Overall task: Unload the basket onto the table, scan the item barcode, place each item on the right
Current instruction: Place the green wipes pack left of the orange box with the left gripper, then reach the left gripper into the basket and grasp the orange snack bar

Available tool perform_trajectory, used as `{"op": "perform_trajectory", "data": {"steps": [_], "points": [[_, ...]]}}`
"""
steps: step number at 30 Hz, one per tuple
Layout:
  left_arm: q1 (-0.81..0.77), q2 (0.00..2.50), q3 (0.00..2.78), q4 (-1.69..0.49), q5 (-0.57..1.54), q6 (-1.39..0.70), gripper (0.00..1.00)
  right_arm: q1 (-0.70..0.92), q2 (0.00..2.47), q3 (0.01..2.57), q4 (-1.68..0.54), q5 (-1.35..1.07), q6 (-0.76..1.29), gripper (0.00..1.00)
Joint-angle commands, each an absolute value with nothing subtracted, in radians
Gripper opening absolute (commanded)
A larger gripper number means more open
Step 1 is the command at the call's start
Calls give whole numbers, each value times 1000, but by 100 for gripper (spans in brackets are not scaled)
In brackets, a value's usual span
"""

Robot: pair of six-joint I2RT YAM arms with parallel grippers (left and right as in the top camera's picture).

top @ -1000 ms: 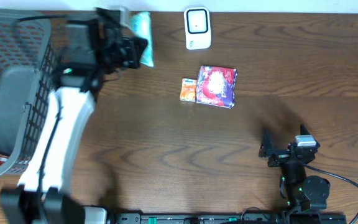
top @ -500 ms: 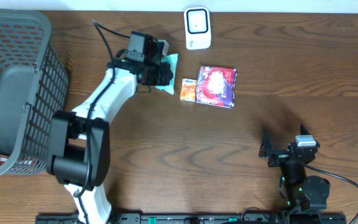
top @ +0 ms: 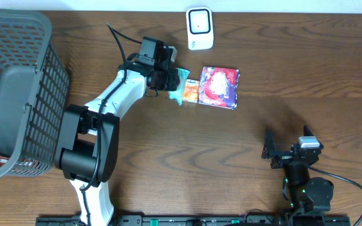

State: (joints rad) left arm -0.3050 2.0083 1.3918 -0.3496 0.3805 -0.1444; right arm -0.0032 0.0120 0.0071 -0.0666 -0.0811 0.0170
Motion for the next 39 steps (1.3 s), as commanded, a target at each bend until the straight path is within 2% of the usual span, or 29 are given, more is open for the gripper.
{"op": "perform_trajectory", "data": {"steps": [1, 5, 7, 8, 10, 13, 18, 24, 30, 32, 39], "points": [[-297, 2006, 1403, -345, 365, -135, 34, 2, 6, 6, -71, -77, 14, 99], [-274, 1932, 1414, -349, 365, -136, 43, 2, 6, 6, -71, -77, 14, 99], [-254, 1858, 1414, -349, 365, -135, 62, 2, 6, 6, -71, -77, 14, 99], [-243, 1820, 1414, -349, 365, -135, 66, 2, 6, 6, -71, -77, 14, 99], [-219, 1742, 1414, -350, 365, -135, 67, 2, 6, 6, -71, -77, 14, 99], [-169, 1615, 1414, -355, 365, -134, 75, 2, 6, 6, -71, -77, 14, 99], [-64, 1454, 1414, -381, 348, -111, 81, 2, 6, 6, -71, -77, 14, 99], [111, 1341, 1414, -427, 138, -122, 82, 2, 6, 6, -71, -77, 14, 99], [336, 1325, 1414, -435, 76, -287, 91, 2, 6, 6, -71, -77, 14, 99], [414, 1329, 1414, -445, 76, -331, 98, 2, 6, 6, -71, -77, 14, 99], [629, 1363, 1414, -544, 65, -444, 98, 2, 6, 6, -71, -77, 14, 99]]}}
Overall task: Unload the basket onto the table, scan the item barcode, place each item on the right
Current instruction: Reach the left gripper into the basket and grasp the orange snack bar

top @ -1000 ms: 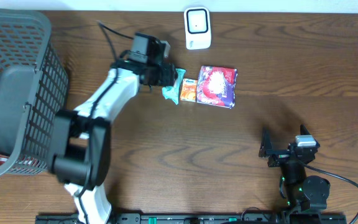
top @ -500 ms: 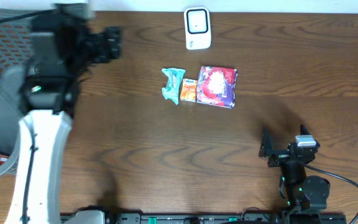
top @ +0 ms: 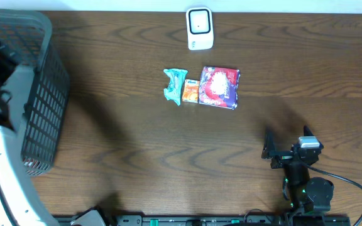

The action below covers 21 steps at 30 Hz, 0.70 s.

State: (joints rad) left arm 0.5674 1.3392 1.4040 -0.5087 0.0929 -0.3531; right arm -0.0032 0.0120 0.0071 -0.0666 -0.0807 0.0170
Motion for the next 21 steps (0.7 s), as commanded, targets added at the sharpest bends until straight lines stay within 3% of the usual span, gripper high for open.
{"op": "perform_trajectory", "data": {"steps": [1, 4, 11, 21], "points": [[653, 1370, 1414, -574, 40, -492, 98, 2, 6, 6, -71, -77, 14, 99], [702, 1407, 1414, -646, -56, -619, 98, 2, 6, 6, -71, -77, 14, 99], [725, 1557, 1412, -735, -276, -691, 98, 2, 6, 6, -71, -77, 14, 99], [739, 1821, 1411, -789, -316, -778, 98, 2, 6, 6, -71, -77, 14, 99]]}}
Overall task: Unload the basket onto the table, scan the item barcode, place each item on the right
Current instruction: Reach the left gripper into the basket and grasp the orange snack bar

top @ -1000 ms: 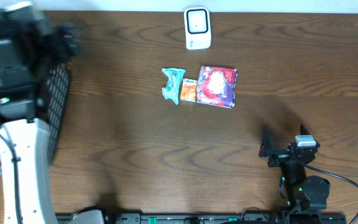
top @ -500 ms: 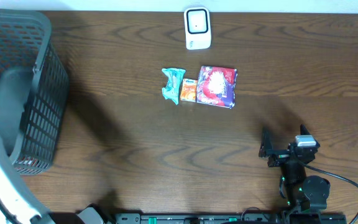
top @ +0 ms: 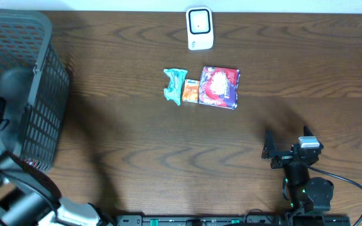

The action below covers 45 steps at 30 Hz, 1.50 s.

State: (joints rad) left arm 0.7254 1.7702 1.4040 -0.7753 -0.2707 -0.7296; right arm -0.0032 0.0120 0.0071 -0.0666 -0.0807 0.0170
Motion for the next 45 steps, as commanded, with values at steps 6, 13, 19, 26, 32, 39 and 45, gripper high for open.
{"op": "perform_trajectory", "data": {"steps": [6, 13, 19, 26, 32, 39, 45], "points": [[777, 1933, 1411, -809, -316, -784, 98, 2, 6, 6, -71, -77, 14, 99], [816, 1995, 1411, -821, -316, -808, 98, 2, 6, 6, -71, -77, 14, 99], [820, 2017, 1411, -826, -316, -818, 98, 2, 6, 6, -71, -77, 14, 99], [820, 2020, 1396, -826, -316, -850, 99, 2, 6, 6, -71, -77, 14, 99], [820, 2020, 1340, -776, -316, -870, 72, 2, 6, 6, -71, -77, 14, 99], [820, 2020, 1339, -781, -266, -870, 36, 2, 6, 6, -71, -77, 14, 99], [820, 2013, 1343, -754, -116, -869, 7, 2, 6, 6, -71, -77, 14, 99]]}}
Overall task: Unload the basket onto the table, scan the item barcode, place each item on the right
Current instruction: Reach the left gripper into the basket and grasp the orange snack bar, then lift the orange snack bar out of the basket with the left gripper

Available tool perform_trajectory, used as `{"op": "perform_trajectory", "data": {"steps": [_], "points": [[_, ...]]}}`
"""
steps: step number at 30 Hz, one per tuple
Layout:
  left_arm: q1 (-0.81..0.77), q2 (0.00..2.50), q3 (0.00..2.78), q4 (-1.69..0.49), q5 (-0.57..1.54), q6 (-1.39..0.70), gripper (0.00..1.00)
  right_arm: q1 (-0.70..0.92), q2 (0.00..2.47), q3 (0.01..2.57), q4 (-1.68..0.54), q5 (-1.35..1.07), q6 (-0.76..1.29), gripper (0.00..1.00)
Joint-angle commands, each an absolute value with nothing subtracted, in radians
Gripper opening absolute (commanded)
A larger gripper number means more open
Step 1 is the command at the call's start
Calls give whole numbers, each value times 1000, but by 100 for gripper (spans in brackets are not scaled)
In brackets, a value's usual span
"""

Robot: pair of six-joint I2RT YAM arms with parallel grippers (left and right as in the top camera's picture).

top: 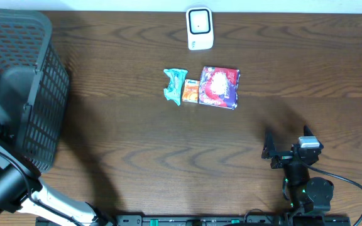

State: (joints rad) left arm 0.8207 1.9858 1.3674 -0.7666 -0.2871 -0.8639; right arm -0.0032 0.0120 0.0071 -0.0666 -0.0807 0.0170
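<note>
A white barcode scanner (pixel 200 28) stands at the table's far edge. In front of it lie a crumpled teal wrapper (pixel 175 85), a small orange packet (pixel 190 91) and a red-and-purple packet (pixel 219 87), side by side and touching. My left arm (pixel 2 185) rises at the lower left corner and reaches to the black mesh basket (pixel 43 81); its gripper is hidden at the frame's edge by the basket. My right gripper (pixel 269 149) rests low at the near right, fingers apart, holding nothing.
The tall basket fills the left side of the table, with a grey shape (pixel 14 103) inside it. A black cable (pixel 351 185) loops from the right arm's base.
The left arm has shifted a little at the basket's near left side. The three packets, the scanner and the right arm are where they were.
At first my left gripper was at the teal wrapper beside the orange packet. Then the arm was off at the left over the basket, with the wrapper left lying on the table. It has stayed by the basket since; the right arm never moved.
</note>
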Motion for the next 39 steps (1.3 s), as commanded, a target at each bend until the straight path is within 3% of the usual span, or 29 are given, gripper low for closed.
{"op": "perform_trajectory", "data": {"steps": [1, 14, 24, 27, 29, 32, 39], "points": [[820, 2008, 1348, -751, -78, -865, 7, 2, 6, 6, -71, -77, 14, 99], [819, 1702, 1391, -599, 273, -660, 7, 2, 6, 6, -71, -77, 14, 99], [809, 1418, 1391, -540, 298, -637, 8, 2, 6, 6, -71, -77, 14, 99], [804, 1424, 1388, -545, 295, -594, 48, 2, 6, 6, -71, -77, 14, 99], [801, 1444, 1376, -546, 294, -568, 60, 2, 6, 6, -71, -77, 14, 99], [800, 1500, 1360, -576, 250, -561, 68, 2, 6, 6, -71, -77, 14, 99], [800, 1689, 1359, -650, 159, -561, 71, 2, 6, 6, -71, -77, 14, 99]]}}
